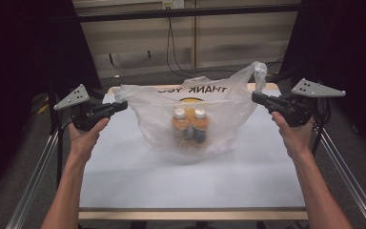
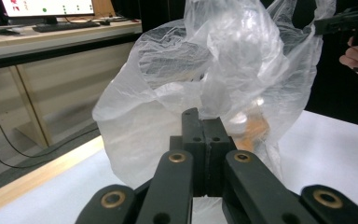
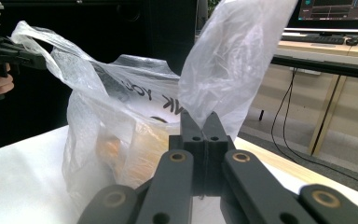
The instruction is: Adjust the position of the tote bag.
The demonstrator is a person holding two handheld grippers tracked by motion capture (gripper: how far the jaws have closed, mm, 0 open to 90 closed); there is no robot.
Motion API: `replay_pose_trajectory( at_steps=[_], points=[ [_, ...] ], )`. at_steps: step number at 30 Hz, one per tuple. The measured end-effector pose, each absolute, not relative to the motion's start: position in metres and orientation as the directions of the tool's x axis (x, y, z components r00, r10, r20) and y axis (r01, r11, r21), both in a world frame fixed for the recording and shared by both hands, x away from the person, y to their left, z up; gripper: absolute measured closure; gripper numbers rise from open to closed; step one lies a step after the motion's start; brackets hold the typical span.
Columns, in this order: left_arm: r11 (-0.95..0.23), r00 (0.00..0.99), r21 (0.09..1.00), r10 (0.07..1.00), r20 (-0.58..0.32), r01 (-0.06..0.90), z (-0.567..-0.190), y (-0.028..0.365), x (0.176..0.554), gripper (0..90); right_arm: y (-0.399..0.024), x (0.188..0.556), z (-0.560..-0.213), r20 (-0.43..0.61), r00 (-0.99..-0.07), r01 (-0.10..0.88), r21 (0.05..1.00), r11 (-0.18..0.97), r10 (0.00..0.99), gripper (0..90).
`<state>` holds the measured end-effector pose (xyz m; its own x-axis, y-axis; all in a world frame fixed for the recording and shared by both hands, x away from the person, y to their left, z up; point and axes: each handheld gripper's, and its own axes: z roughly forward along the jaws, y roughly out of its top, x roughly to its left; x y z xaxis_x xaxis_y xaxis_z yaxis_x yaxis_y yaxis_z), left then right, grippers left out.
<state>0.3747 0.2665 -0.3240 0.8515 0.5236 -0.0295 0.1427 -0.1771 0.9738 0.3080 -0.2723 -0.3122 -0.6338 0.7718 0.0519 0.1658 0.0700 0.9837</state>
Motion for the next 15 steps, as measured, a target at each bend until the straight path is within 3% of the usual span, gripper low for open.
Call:
replay_pose_trajectory(
  at_steps=[15],
  points=[
    [-0.224,0.838,0.952,0.543,-0.056,0.208,-0.36,0.265,0.378,90.0,-0.268,0.313,-0.347,0.09,-0.632,0.255,0.962,0.097,0.77,90.0]
  ],
)
